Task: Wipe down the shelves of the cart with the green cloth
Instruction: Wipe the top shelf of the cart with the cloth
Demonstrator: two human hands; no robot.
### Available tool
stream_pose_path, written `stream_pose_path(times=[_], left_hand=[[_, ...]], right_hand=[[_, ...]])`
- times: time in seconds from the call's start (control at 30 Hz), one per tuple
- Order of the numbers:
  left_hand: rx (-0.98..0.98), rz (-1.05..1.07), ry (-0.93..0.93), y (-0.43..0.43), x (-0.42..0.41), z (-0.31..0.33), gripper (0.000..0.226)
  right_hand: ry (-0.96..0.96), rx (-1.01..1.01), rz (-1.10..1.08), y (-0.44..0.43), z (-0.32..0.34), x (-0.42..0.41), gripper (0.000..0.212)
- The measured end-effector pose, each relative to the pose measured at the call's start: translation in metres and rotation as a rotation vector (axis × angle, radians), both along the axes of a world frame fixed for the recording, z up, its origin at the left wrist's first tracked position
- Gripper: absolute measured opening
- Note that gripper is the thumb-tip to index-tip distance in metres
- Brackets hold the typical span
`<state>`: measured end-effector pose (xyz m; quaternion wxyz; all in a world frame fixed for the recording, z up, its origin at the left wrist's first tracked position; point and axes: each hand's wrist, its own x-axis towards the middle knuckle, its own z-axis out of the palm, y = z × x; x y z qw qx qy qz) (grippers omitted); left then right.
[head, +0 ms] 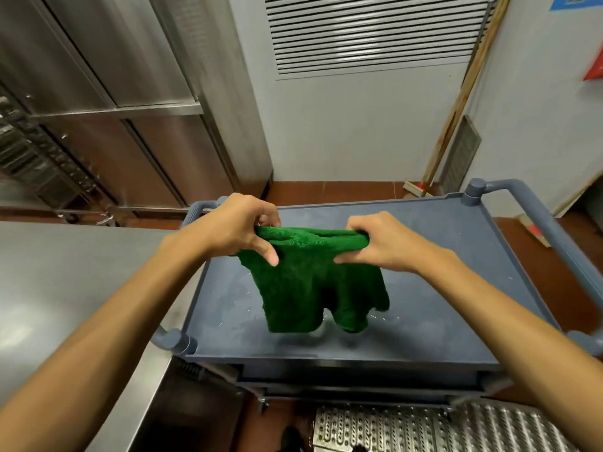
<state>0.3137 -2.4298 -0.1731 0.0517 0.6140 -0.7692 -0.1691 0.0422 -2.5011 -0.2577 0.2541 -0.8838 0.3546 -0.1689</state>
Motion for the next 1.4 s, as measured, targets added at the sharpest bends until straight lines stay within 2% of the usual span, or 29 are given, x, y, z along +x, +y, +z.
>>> stream_pose_path(times=[0.1,0.2,0.3,0.37,0.5,0.73,0.83,0.93,1.0,1.07,1.23,1.4], left_hand=[[0.022,-0.035,-0.123,-0.012,0.021,-0.005,0.046],[-0.030,-0.062,-0.184,-0.025,0.042,-0.012,0.031],[-0.162,-0.077,-0.247,-0.042,0.059,-0.020,0.024],[-0.241,-0.046,-0.280,-0.054,0.076,-0.023,0.026],[-0.293,-0.025,-0.182,-0.083,0.114,-0.028,0.027],[-0.475,0.016,-0.201,-0.147,0.181,-0.018,0.028],[-0.623,0.053,-0.226,-0.169,0.202,-0.016,0.026],[-0.678,0.092,-0.208,-0.185,0.218,-0.032,0.023],[-0.595,0.091,-0.186,-0.189,0.228,-0.061,0.023],[-0.406,0.074,-0.174,-0.186,0.232,-0.103,0.026],[0.054,0.071,-0.261,-0.168,0.220,-0.213,0.032],[0.195,0.013,-0.260,-0.149,0.217,-0.270,0.034]], right_hand=[[0.030,0.037,0.009,-0.010,0.009,0.004,0.047],[0.183,0.026,0.041,-0.024,0.020,0.011,0.051],[0.370,-0.008,0.050,-0.044,0.028,0.026,0.042],[0.406,0.031,0.012,-0.061,0.033,0.035,0.035],[0.344,0.053,-0.076,-0.096,0.036,0.058,0.026],[0.274,-0.334,-0.232,-0.167,0.048,0.130,0.029],[0.169,-0.483,-0.343,-0.184,0.047,0.157,0.036],[0.084,-0.559,-0.363,-0.190,0.027,0.178,0.031],[0.108,-0.550,-0.343,-0.192,-0.004,0.187,0.031],[0.205,-0.457,-0.342,-0.188,-0.048,0.193,0.035],[0.483,-0.008,-0.416,-0.157,-0.151,0.198,0.046],[0.550,0.229,-0.358,-0.129,-0.200,0.194,0.077]])
